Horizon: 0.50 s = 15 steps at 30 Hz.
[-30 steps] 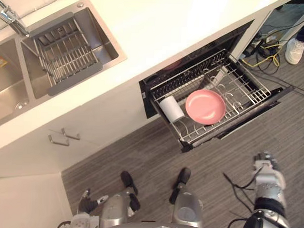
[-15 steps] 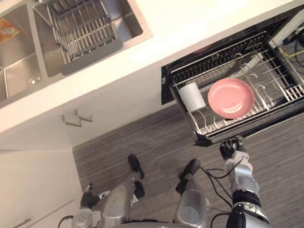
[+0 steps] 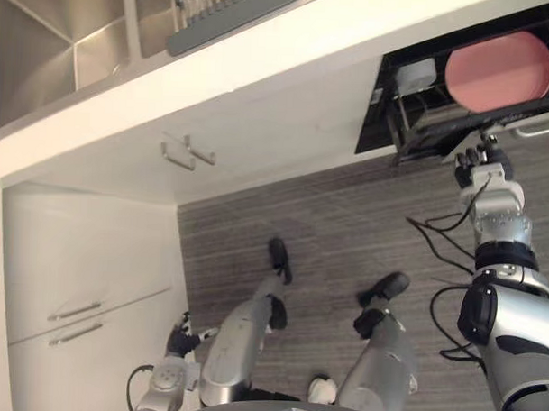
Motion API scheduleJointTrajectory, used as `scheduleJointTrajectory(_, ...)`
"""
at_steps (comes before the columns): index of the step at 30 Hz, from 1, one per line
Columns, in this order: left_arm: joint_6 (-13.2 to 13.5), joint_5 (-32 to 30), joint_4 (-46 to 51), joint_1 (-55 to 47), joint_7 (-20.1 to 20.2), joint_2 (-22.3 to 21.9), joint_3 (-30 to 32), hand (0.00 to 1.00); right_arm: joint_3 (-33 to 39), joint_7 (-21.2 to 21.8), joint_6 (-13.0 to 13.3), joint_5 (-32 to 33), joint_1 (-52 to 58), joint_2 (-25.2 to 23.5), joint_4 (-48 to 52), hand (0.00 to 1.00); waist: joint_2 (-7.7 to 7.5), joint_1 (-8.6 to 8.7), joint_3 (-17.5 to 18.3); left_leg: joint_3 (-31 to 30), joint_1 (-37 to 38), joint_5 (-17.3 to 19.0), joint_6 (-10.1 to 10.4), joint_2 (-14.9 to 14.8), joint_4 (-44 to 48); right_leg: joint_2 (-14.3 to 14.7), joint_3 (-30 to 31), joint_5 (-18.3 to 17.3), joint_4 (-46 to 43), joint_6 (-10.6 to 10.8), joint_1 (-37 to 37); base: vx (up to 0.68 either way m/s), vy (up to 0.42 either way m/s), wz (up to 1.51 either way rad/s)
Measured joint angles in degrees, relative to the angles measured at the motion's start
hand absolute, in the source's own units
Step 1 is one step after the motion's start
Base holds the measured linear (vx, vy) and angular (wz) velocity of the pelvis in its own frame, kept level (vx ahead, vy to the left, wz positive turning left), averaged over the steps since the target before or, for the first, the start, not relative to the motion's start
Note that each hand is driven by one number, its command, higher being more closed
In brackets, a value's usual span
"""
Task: Walk over to the sink, pick up the cup, carry it to the dishwasher, place the cup inside the dishwasher, then close the dishwasher door
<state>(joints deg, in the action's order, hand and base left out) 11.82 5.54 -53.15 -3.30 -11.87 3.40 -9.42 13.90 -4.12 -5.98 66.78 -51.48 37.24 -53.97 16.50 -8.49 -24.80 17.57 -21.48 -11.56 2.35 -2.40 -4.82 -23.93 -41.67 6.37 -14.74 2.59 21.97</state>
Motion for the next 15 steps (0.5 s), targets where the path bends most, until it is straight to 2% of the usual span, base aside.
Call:
scheduleJointTrajectory(2,0.3,0.1,-0.3,0.7,0.3,0.0,-2.1,0.00,-3.7,0.2,-0.8,-4.3,-4.3,-0.2,-1.4,1.00,1.10,-2.13,0.8,-0.6,-0.5,0.0,0.0,0.6,0.0,-1.3,-0.5,-0.7,-1.7,0.1,0.4,-0.01,-0.019,0.25)
scheduleJointTrajectory(7,0.5,1.5,-0.3,0.7,2.3,-0.2,-3.3,0.00,-4.8,-0.2,0.0,-8.8,-9.4,1.1,-4.7,1.00,1.81,-4.07,1.4,-2.0,-0.9,0.0,0.0,2.7,0.0,-4.2,-0.5,-1.6,-4.6,0.9,1.3,0.00,0.004,0.15)
scheduleJointTrajectory(8,0.6,1.6,-0.3,0.7,2.3,-0.1,-3.3,0.00,-5.2,-0.2,0.0,-8.8,-10.0,1.3,-5.3,0.00,1.81,-4.16,1.4,-2.0,-0.8,0.0,0.0,2.8,0.0,-4.3,-0.4,-1.6,-4.7,0.9,1.3,0.00,0.000,0.00)
scheduleJointTrajectory(10,0.6,1.7,0.2,0.7,2.4,0.1,-4.1,0.00,-6.3,-0.9,0.5,-10.0,-10.7,1.8,-5.6,0.00,1.88,-4.65,1.4,-2.1,-0.5,-0.2,0.2,3.2,0.3,-4.8,0.0,-1.8,-5.3,1.2,1.3,0.05,-0.006,-0.06)
scheduleJointTrajectory(11,0.8,2.2,0.5,0.6,3.0,0.1,-4.2,0.00,-6.8,-1.2,0.7,-12.3,-11.4,1.9,-5.7,0.00,2.00,-4.65,1.5,-3.5,-0.3,-1.7,0.6,3.5,0.3,-4.8,0.1,-2.1,-5.7,1.3,1.3,0.06,-0.024,-0.09)
scheduleJointTrajectory(15,1.6,3.1,1.6,0.6,4.8,0.6,-4.7,0.00,-7.0,-1.2,0.8,-15.3,-11.7,2.9,-6.2,0.00,2.03,-4.45,1.5,-4.7,0.3,-2.3,0.0,4.0,0.4,-5.5,0.1,-3.2,-7.4,1.9,1.0,0.08,-0.054,0.06)
